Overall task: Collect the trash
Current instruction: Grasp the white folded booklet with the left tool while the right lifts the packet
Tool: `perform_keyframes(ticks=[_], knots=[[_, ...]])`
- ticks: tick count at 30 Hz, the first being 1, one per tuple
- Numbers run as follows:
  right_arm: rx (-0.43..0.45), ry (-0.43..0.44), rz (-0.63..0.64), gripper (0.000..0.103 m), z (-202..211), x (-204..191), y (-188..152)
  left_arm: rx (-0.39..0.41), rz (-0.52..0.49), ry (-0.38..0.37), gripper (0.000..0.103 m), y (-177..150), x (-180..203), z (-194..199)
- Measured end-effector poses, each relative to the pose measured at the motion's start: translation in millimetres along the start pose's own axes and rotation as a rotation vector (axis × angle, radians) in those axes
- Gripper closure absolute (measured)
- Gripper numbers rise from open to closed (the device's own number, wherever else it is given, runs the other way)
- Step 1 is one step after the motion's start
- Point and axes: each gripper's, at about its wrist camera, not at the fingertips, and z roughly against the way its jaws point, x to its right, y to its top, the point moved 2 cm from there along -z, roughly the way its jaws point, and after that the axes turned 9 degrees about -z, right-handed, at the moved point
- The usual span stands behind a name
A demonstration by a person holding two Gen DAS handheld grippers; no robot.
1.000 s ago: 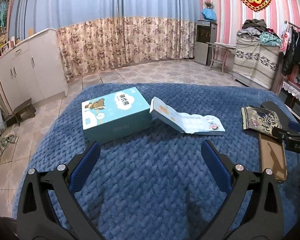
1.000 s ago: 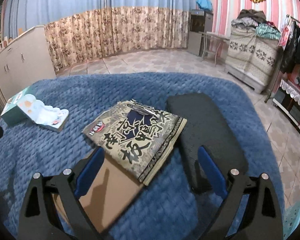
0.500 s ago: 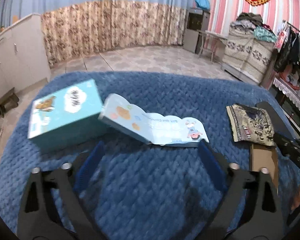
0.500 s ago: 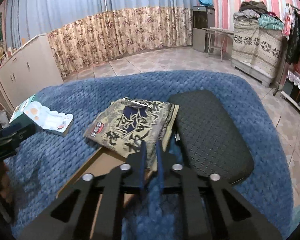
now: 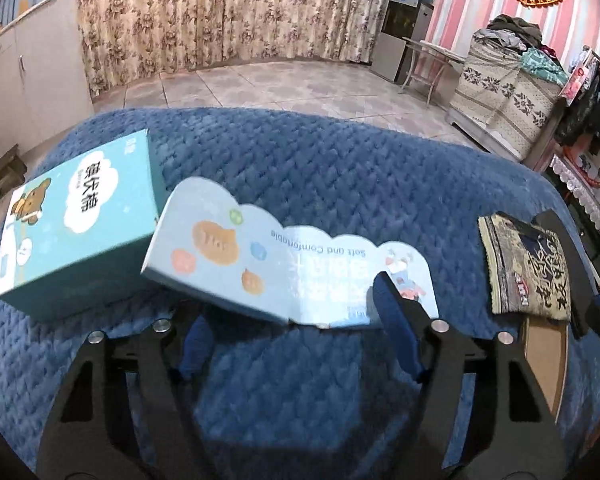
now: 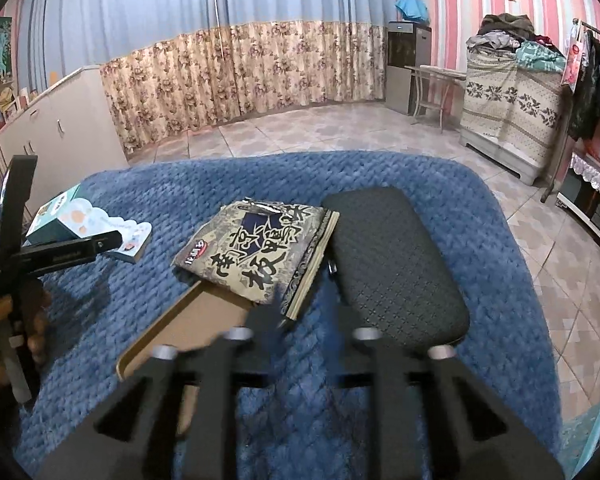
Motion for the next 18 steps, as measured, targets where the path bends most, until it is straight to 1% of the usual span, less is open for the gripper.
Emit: perform_keyframes(ticks=[1,2,4,5,7,8,9,11,15,18], knots=[[0.003,0.001,-0.002,0.051,1,0,0,0.002,-0.001,-0.001,0.043,1,0,-1],[0.001,-0.001,-0.003,0.051,1,0,0,0.006,0.000,-0.004,0.046,3,0,-2],[-0.008,-0.001,-0.005,0.051,0,0,0,0.009,0.012,-0.009,0.060,4,-2,-2],[-0.010,-0.001,-0.006,0.051,0,0,0,0.012,0.018,-0.011,0.066,4,-7,-1],[-0.012,0.001,-0.008,0.050,-1,0,0,0.020,0.028,-0.027,0.087,4,-11,2],[-0.014,0.003,-0.012,0.050,-1,-1,1,0.023,0.032,-0.033,0.091,4,-12,4],[-0.014,0.010,-0.019,0.049,-3,-3,2,0.033,0.038,-0.051,0.091,4,-13,7],[-0.016,0.019,-0.032,0.048,-7,-5,7,0.054,0.029,-0.048,0.092,2,-13,14],[-0.055,0.016,-0.040,0.048,-27,-12,11,0.132,-0.030,-0.020,0.096,0,-7,44],[-0.085,0.010,-0.056,0.048,-42,-13,12,0.183,-0.068,0.010,0.097,0,-5,70]])
